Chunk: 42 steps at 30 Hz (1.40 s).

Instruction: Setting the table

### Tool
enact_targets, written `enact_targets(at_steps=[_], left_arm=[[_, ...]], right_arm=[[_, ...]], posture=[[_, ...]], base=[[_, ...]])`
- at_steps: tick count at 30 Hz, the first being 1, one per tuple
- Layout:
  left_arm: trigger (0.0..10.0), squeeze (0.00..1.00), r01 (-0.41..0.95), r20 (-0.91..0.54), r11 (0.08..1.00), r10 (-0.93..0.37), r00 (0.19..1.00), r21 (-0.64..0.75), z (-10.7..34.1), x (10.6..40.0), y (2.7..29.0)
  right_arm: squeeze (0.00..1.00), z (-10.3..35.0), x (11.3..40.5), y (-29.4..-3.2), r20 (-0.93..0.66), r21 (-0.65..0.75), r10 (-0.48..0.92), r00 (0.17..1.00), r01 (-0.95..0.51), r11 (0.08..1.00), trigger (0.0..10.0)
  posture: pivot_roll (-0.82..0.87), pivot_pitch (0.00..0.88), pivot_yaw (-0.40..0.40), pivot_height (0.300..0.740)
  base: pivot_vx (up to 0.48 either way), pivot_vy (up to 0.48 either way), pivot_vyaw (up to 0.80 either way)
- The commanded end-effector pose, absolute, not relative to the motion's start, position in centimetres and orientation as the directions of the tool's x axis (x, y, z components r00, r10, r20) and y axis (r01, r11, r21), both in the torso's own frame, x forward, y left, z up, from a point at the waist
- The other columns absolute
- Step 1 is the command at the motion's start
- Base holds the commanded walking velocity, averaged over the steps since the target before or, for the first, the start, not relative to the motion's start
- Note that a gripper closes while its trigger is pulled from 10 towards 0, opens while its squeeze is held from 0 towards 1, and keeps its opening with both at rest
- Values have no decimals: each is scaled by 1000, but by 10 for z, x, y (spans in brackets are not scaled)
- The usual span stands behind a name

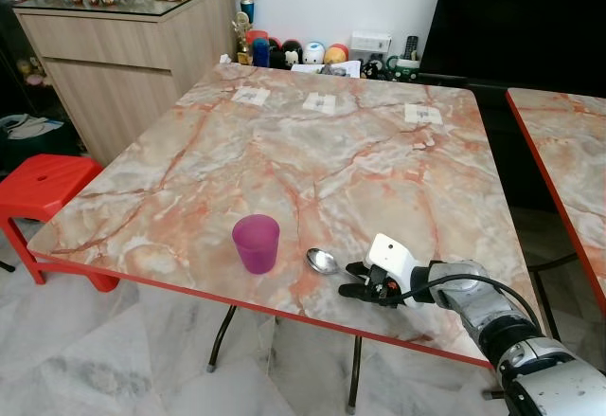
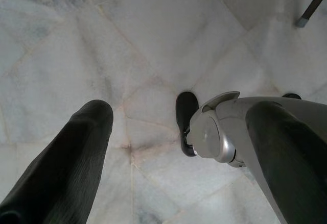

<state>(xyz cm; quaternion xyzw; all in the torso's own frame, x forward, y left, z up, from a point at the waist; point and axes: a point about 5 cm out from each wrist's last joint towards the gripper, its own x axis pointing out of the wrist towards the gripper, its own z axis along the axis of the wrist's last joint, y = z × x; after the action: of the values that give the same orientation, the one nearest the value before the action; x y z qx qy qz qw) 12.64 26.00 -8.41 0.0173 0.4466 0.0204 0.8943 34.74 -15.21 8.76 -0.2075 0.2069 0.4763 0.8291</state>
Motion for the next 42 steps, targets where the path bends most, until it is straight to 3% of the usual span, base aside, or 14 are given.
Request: enact_targets(at_steps=[1, 11, 12, 13, 14, 15, 16, 17, 33, 42], left_arm=[[10000, 0, -41, -815, 998, 59, 576, 43, -86, 120, 262], [10000, 0, -39, -818, 999, 54, 573, 38, -87, 119, 262], [10000, 0, -39, -818, 999, 53, 573, 38, -87, 119, 262], [10000, 0, -39, -818, 999, 53, 573, 38, -87, 119, 262], [10000, 0, -39, -818, 999, 52, 573, 37, -87, 119, 262], [10000, 0, -39, -818, 999, 52, 573, 36, -87, 119, 261], [10000, 0, -39, -818, 999, 52, 573, 36, -87, 119, 261], [10000, 0, -39, -818, 999, 52, 573, 36, -87, 119, 261], [10000, 0, -35, -821, 999, 47, 569, 33, -87, 119, 261], [10000, 0, -33, -822, 999, 46, 568, 33, -87, 118, 260]], right_arm=[[0, 81, 344, -156, -579, -138, 684, 445, -879, 455, 10000], [0, 66, 336, -156, -638, -138, 641, 426, -882, 450, 10000], [0, 65, 336, -156, -644, -140, 636, 425, -883, 447, 8863], [0, 65, 336, -156, -644, -140, 636, 425, -883, 447, 8863], [0, 64, 335, -156, -644, -133, 638, 422, -883, 450, 3451], [0, 63, 335, -156, -644, -131, 639, 422, -883, 451, 2196], [0, 63, 335, -156, -644, -131, 639, 422, -883, 451, 2196], [0, 63, 334, -156, -645, -129, 639, 419, -884, 449, 0], [0, 56, 330, -153, -661, -133, 628, 411, -888, 441, 0], [0, 56, 334, -155, -589, -152, 603, 538, -807, 571, 0]], posture=[[87, 69, -9, 740], [90, 77, -7, 740], [90, 77, -7, 740], [90, 77, -7, 740], [92, 79, -8, 740], [92, 79, -8, 740], [92, 79, -8, 740], [92, 79, -8, 740], [89, 77, -11, 740], [85, 68, -11, 740]], base=[[0, 0, 0], [0, 0, 0], [0, 0, 0], [0, 0, 0], [0, 0, 0], [0, 0, 0], [0, 0, 0], [0, 0, 0], [0, 0, 0], [0, 0, 0]])
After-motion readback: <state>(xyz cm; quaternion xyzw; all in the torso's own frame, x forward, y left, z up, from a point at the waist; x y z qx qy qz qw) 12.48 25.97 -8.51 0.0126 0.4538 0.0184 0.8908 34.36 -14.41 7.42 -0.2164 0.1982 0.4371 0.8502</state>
